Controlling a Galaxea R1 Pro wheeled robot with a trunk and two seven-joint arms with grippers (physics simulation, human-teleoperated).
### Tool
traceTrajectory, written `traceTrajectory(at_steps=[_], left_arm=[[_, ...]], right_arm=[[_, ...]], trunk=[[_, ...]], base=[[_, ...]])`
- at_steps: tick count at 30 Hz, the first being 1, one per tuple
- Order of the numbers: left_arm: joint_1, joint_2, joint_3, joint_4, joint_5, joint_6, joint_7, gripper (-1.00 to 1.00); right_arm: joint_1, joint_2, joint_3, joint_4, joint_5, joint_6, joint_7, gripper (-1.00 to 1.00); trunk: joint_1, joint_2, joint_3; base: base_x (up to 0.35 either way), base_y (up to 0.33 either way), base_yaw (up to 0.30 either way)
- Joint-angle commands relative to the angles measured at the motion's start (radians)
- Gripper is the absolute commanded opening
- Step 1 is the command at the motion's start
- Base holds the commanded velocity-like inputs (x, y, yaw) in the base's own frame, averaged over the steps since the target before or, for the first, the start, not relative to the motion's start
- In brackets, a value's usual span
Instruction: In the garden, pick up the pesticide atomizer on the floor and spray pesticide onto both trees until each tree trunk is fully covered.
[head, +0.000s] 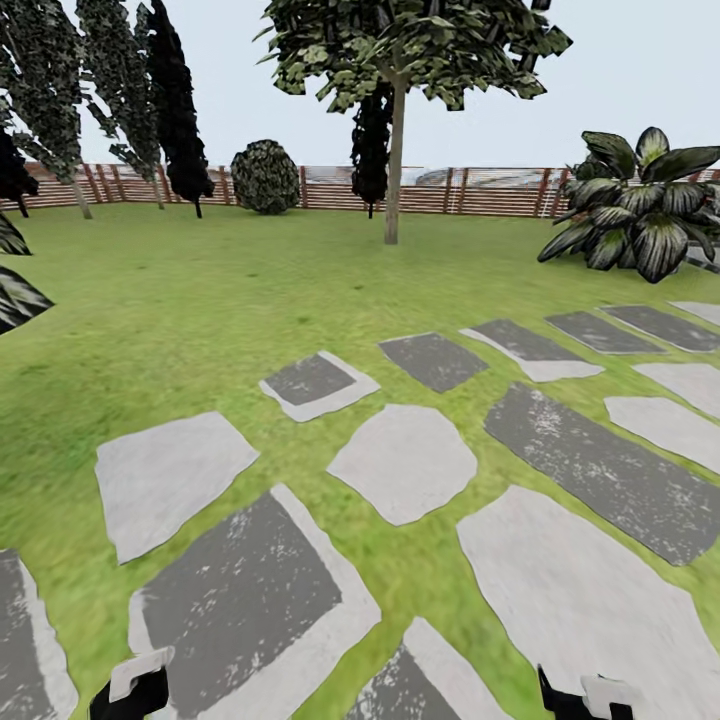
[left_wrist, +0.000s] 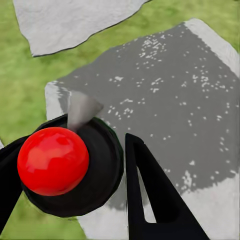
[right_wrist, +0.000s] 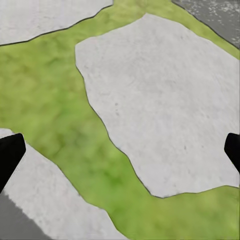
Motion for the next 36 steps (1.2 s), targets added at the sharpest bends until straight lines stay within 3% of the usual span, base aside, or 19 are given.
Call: traceTrajectory(at_steps=[1,36], left_arm=[[0.000,0.000,-0.002,0.000,0.004,-0.003,0.002,-1.00],[0.000,0.000,-0.001,0.000,0.004,-0.003,0.001,-1.00]], right_arm=[[-0.001,0.000,0.001,0.001,-0.006,-0.003,0.000,1.00],[-0.001,0.000,0.001,0.002,-0.004,-0.003,0.000,1.00]], trunk=[[0.000,0.000,-0.001],[0.000,0.000,-0.001]], base=[[0.338,0.000,0.000],[0.338,0.000,0.000]])
